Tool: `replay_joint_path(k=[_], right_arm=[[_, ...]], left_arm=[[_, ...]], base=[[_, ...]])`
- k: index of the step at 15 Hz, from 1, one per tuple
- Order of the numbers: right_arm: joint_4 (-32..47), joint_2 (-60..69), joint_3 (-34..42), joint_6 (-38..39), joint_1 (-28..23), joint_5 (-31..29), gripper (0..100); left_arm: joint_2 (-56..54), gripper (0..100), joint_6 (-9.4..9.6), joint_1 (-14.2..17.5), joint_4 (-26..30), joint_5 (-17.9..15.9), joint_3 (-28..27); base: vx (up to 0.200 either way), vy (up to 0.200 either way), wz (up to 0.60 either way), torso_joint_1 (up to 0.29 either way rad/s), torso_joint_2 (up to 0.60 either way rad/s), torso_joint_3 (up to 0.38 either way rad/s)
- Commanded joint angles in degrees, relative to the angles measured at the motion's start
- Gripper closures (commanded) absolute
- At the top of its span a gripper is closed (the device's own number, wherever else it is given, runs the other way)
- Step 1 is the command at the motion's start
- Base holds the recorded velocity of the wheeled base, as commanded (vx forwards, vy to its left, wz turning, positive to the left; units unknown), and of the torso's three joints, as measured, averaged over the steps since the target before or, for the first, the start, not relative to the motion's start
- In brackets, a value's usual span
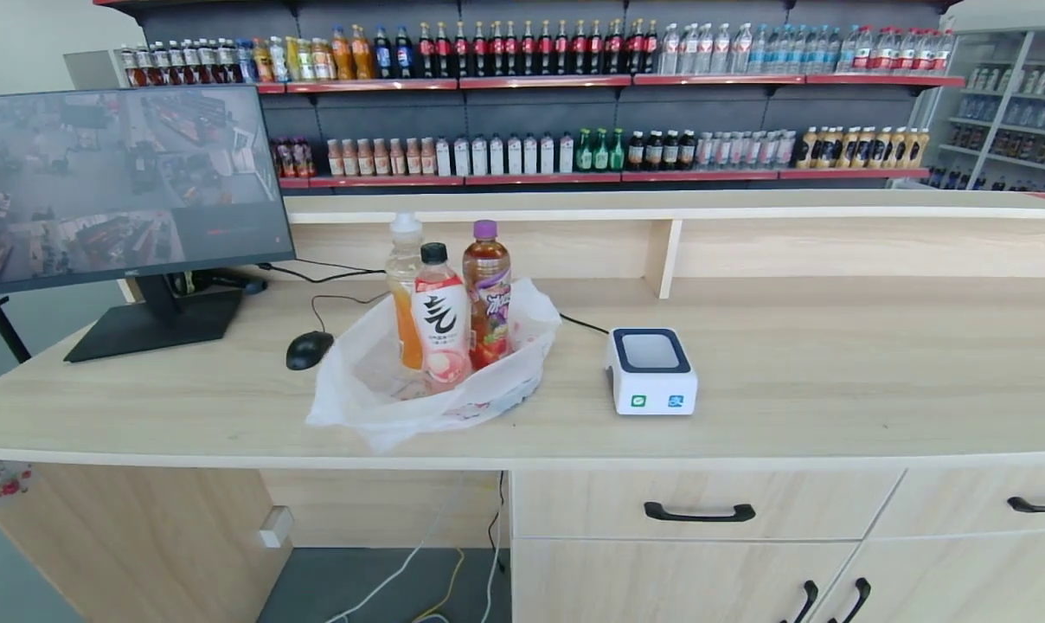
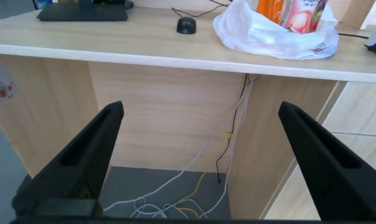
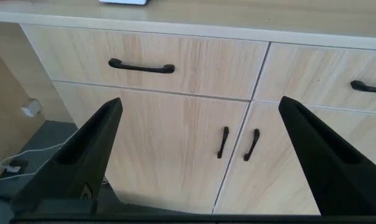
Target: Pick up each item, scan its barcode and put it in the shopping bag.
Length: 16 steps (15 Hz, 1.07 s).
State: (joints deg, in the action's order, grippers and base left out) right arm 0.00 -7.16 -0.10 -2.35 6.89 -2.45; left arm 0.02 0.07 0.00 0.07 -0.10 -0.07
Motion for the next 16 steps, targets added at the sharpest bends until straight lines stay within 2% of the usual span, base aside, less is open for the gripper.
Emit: replay_joint_path(k=[1, 2, 3, 6, 10, 16], right_arm=[[0.00, 0.83, 0.01, 0.51, -2.23, -0.01, 0], [0.00, 1.00, 0.01, 0.42, -6.45, -0.10, 0], [0.00, 1.18, 0.01, -0.02, -8.47, -0.01, 0], [-0.09, 7.16, 0.01, 0.68, -7.24, -0.19, 0], [0.09, 7.16, 0.01, 1.47, -7.24, -0.01, 0], [0.09, 7.16, 0.01, 1.47, -7.24, -0.01, 0]], left_arm=[[-0.02, 0, -0.07, 0.00, 0.01, 0.01, 0.07], [-0.02, 0, -0.07, 0.00, 0.01, 0.01, -0.01], [-0.02, 0, -0.07, 0.00, 0.01, 0.01, -0.01], [-0.02, 0, -0.07, 0.00, 0.01, 0.01, -0.01], [-0.02, 0, -0.07, 0.00, 0.01, 0.01, -0.01], [-0.02, 0, 0.01, 0.00, 0.01, 0.01, -0.01]], base=[[0.000, -0.200, 0.00, 0.012, 0.00, 0.002], [0.000, -0.200, 0.00, 0.002, 0.00, 0.002], [0.000, -0.200, 0.00, -0.002, 0.00, 0.007], [0.000, -0.200, 0.00, 0.004, 0.00, 0.005], [0.000, -0.200, 0.00, -0.001, 0.00, 0.001], [0.000, 0.000, 0.00, 0.000, 0.00, 0.000]])
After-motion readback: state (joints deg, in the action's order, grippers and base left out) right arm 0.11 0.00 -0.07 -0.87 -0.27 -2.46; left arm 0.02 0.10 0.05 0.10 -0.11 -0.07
